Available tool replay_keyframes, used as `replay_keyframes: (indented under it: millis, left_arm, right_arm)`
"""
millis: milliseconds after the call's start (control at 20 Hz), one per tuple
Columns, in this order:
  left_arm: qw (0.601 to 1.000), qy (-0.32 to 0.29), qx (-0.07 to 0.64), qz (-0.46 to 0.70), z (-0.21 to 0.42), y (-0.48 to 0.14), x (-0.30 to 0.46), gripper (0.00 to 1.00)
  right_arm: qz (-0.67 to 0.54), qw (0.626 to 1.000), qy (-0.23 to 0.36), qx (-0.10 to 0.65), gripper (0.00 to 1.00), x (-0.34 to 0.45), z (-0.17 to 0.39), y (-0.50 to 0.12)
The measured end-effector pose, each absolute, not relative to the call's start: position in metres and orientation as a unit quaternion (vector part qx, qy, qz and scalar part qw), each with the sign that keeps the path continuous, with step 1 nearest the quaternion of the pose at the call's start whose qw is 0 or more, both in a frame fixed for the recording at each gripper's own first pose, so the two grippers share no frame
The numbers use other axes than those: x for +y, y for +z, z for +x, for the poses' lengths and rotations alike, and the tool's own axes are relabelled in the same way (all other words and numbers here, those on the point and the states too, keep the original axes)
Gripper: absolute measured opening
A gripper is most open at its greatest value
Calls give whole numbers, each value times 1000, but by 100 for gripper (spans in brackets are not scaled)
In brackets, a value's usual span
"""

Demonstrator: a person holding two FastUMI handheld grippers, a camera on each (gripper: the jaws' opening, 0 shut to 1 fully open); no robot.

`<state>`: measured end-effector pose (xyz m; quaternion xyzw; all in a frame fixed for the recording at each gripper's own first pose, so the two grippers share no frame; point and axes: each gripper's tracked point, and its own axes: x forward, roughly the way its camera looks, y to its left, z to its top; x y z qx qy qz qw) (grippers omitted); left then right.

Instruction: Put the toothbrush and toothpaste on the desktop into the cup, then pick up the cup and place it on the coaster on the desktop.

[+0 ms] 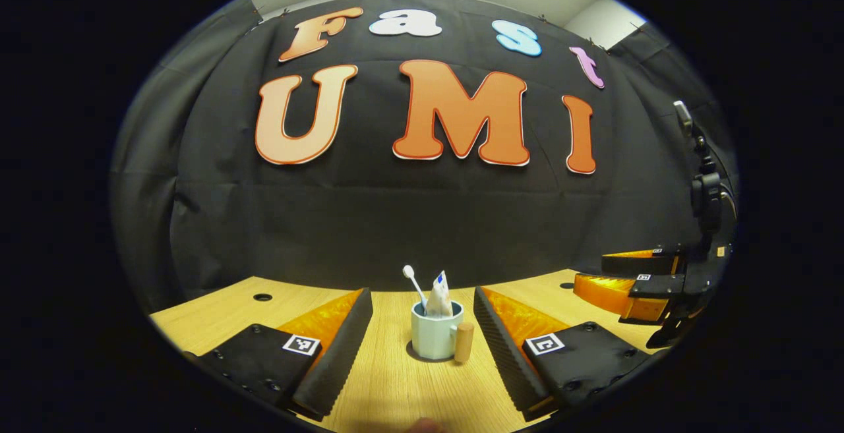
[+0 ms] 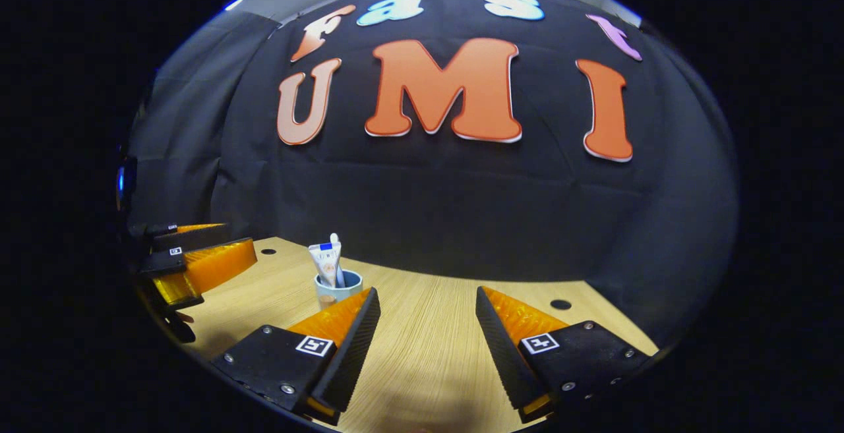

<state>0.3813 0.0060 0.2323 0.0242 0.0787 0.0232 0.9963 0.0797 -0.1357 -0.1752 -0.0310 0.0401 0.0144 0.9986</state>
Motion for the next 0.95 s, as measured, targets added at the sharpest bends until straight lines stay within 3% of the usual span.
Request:
replay_keyframes:
  millis: [450,500,550,950]
  left_arm:
    - [997,60,46,31,384,245,19,100]
    - [996,65,43,31,381,246,22,96]
    - [996,66,43,31,379,244,23,100]
    - [996,56,66,24,374,229,17,99]
  right_arm:
    - [34,997,63,-20,89,-110,75,-153]
    - [42,997,66,-25,89,-111,72,-153]
    - [46,996,65,-25,89,-112,70,-155]
    - [2,999,35,-17,89,-117,74,-171]
